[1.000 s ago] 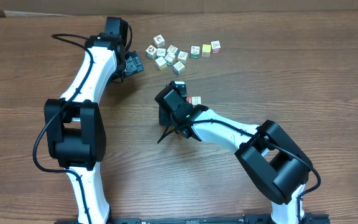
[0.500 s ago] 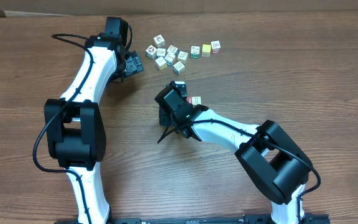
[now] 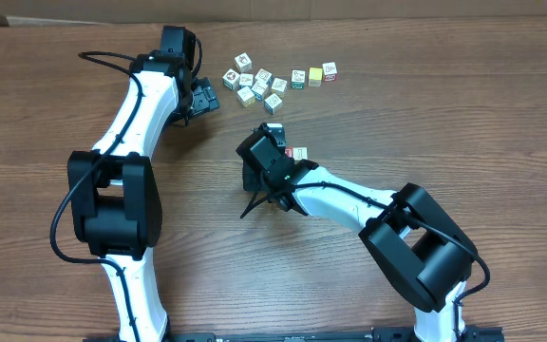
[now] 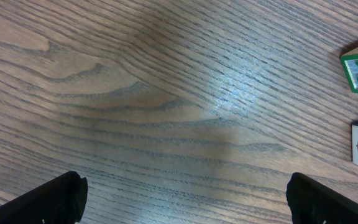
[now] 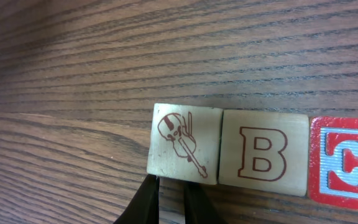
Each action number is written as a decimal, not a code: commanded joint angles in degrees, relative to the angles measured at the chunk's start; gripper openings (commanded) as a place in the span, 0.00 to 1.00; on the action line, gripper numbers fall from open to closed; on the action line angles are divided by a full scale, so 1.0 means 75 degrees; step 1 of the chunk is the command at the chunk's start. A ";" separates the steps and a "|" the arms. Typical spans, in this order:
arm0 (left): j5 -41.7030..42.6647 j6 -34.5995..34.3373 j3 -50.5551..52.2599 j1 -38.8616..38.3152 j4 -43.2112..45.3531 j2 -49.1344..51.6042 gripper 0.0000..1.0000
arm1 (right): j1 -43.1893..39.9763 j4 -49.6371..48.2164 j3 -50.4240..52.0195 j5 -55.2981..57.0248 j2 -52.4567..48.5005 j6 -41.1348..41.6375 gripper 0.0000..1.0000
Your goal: Form a horizontal line
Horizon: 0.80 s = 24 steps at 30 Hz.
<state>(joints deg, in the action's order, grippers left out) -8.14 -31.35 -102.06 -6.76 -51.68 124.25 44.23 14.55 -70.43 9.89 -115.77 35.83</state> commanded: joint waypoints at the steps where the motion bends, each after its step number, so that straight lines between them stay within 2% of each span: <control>1: 0.0035 0.0067 -0.0152 -0.0102 -0.0015 0.0017 1.00 | -0.0044 -0.0070 0.0114 0.0131 0.0102 0.0023 0.11; 8: 0.0035 0.0067 -0.0152 -0.0102 -0.0015 0.0017 1.00 | -0.0047 0.0055 0.0017 -0.0487 0.0204 -0.0009 0.15; 15: 0.0035 0.0067 -0.0149 -0.0102 -0.0015 0.0017 1.00 | -0.0189 0.0933 -0.0099 -0.0525 0.0921 -0.0035 0.15; 24: 0.0035 0.0067 -0.0152 -0.0102 -0.0015 0.0017 1.00 | -0.1107 0.2215 -0.0099 -0.0507 0.1352 -0.0026 0.14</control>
<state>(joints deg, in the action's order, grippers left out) -8.14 -31.35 -102.06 -6.76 -51.68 124.25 38.28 29.98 -70.43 6.15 -107.13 35.77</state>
